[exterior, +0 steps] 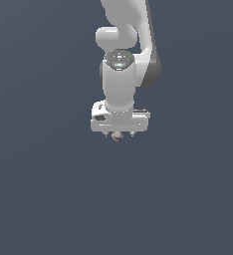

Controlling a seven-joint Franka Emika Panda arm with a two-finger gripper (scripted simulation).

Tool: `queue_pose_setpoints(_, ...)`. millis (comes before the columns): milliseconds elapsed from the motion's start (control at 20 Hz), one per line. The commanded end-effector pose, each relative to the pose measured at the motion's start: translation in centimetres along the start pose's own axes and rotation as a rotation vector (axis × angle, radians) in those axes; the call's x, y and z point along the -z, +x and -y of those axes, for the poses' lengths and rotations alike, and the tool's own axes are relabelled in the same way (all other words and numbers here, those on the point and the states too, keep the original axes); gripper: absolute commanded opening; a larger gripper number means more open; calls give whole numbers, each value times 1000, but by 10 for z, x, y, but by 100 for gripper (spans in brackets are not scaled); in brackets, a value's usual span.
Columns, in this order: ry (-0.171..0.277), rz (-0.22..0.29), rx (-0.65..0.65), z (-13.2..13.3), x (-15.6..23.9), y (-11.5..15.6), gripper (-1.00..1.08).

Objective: Pick up the object and move it to a goal position.

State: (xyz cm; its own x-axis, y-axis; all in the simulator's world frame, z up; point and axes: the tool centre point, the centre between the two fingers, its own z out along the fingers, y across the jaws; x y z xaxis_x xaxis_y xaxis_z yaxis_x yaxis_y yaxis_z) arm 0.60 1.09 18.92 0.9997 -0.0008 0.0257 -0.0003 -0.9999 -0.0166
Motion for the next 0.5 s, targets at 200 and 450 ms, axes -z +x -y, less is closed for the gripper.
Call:
queue_pose_setpoints(200,0,1,-3,-1,0,0,100)
queue_pose_setpoints(450,2,2,-7,-5,1,-1,100)
